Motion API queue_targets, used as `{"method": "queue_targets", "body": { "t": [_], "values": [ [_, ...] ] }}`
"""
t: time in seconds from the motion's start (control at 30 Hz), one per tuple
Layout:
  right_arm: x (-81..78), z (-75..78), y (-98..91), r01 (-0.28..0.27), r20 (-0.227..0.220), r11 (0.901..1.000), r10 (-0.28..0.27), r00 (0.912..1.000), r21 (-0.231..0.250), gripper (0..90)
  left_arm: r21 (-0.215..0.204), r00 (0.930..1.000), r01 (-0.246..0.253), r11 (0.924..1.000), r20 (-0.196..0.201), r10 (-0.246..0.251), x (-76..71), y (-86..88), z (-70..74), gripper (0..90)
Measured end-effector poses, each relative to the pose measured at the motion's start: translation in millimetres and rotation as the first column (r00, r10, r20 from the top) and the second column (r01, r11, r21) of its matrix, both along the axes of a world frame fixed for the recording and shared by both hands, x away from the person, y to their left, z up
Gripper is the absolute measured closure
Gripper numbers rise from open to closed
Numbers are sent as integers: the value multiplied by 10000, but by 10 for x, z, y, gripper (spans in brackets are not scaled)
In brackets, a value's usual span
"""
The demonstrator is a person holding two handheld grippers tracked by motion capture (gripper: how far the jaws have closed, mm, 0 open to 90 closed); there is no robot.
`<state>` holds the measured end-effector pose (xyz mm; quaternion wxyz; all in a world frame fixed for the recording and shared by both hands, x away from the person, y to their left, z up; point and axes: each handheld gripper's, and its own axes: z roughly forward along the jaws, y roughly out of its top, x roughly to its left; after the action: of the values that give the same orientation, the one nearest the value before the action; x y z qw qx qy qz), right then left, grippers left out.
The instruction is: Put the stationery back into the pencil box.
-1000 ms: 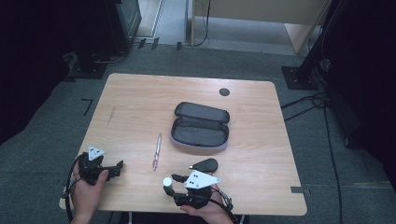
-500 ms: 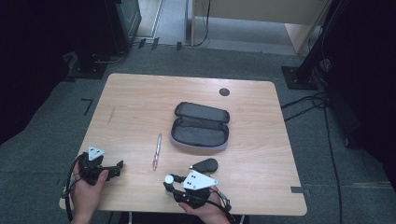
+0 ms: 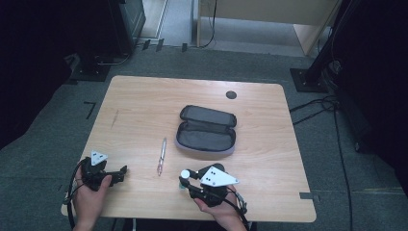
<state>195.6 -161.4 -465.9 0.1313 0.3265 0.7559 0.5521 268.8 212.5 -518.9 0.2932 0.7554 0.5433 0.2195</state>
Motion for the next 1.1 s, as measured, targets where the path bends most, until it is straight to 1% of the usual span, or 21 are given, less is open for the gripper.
{"method": "queue_targets", "body": {
  "t": [0.1,0.3,0.57,0.6,0.63,0.8,1.03,1.1],
  "values": [
    [31,53,-62,228,14,9997,-228,9997,79,654,-1,10000,-1,10000,2,1,0,0,0,0],
    [90,167,-171,598,199,9981,-601,9980,152,654,0,10000,-2,10000,1,2,0,0,0,0],
    [188,329,-327,1130,390,9931,-1141,9927,305,654,-7,10000,-10,10000,-2,10,0,-1,0,0],
    [213,371,-367,1257,471,9915,-1272,9908,334,654,-9,10000,-8,10000,1,8,0,0,0,0],
    [213,371,-367,1257,471,9915,-1272,9908,334,654,-7,10000,-11,10000,-1,11,0,-1,0,0],
    [286,466,-473,1644,548,9852,-1670,9844,485,654,-7,10000,-11,10000,-2,11,0,-1,0,0],
    [406,560,-602,2189,637,9739,-2226,9728,601,654,-8,10000,-12,10000,-1,12,0,-1,0,0],
    [444,574,-640,2374,668,9695,-2413,9681,616,654,-8,10000,-13,10000,-1,13,-1,-1,0,0]
  ]
}}
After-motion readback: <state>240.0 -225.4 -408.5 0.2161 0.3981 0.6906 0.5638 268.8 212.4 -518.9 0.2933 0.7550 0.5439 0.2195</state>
